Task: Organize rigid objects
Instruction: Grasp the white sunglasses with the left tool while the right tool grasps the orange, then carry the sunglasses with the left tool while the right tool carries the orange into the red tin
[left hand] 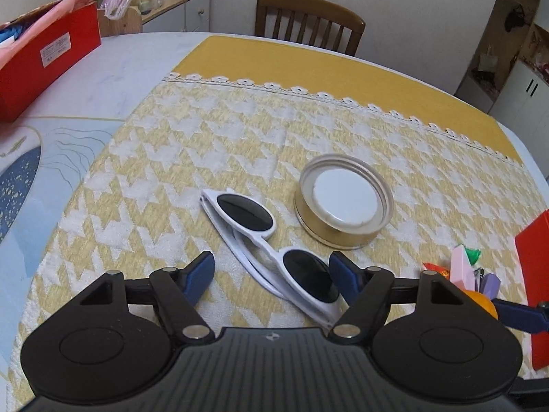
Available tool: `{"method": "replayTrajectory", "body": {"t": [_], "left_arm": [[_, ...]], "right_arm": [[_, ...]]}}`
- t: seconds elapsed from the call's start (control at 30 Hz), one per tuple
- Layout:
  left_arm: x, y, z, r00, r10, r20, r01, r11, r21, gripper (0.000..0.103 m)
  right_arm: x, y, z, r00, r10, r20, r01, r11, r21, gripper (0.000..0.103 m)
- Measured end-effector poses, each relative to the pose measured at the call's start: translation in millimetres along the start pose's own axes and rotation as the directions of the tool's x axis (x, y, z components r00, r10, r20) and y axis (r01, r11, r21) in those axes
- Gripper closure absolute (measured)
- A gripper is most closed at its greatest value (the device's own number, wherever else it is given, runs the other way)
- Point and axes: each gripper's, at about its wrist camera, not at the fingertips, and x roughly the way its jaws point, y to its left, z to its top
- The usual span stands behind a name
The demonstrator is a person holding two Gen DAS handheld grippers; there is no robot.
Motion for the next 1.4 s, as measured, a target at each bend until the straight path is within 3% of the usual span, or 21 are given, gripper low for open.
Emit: {"method": "replayTrajectory", "body": {"t": [0.2, 0.23, 0.3, 0.57, 0.9, 1.0, 1.17, 1.4], "left_arm": [[3.2, -4.8, 4.7, 1.0, 0.012, -0.005, -0.012, 1.0, 0.02, 0.041], [3.3, -5.7, 5.0, 1.0, 0.021, -0.003, -0.021, 0.999, 0.027, 0.048], [3.7, -6.2, 6.3, 0.999, 0.033, -0.001, -0.033, 0.999, 0.031, 0.051], [-3.1, -2.7, 8.0, 0.999, 0.005, 0.033, -0.006, 0.999, 0.045, 0.08], [-16.1, 4.4, 6.7, 0.999, -0.024, 0.042, 0.023, 0.999, 0.027, 0.089], [-20.8, 3.1, 4.7, 0.999, -0.027, 0.039, 0.026, 0.999, 0.039, 0.097], [-27.9, 0.2, -2.7, 0.999, 0.001, 0.036, -0.003, 0.998, 0.065, 0.097], [-55.0, -0.8, -10.7, 0.998, -0.021, 0.055, 0.018, 0.997, 0.069, 0.097]], "right_arm": [[4.7, 0.6, -0.1, 1.0, -0.011, -0.009, 0.011, 1.0, -0.001, 0.047], [5.0, 0.4, -0.4, 1.0, -0.012, -0.01, 0.012, 1.0, -0.002, 0.047], [7.0, -0.4, -0.7, 1.0, -0.02, -0.015, 0.02, 1.0, -0.002, 0.05], [7.9, 2.4, -1.9, 0.999, -0.038, -0.011, 0.038, 0.999, -0.008, 0.051], [-3.1, -5.2, -7.2, 0.999, -0.04, -0.008, 0.041, 0.999, 0.033, 0.052], [-13.1, -7.7, -9.7, 0.999, -0.033, 0.003, 0.033, 0.999, 0.038, 0.052], [-34.4, -12.1, -14.2, 0.999, -0.032, 0.032, 0.03, 0.999, 0.037, 0.052], [-66.2, -25.6, -21.4, 0.998, -0.016, 0.064, 0.012, 0.998, 0.058, 0.052]]}}
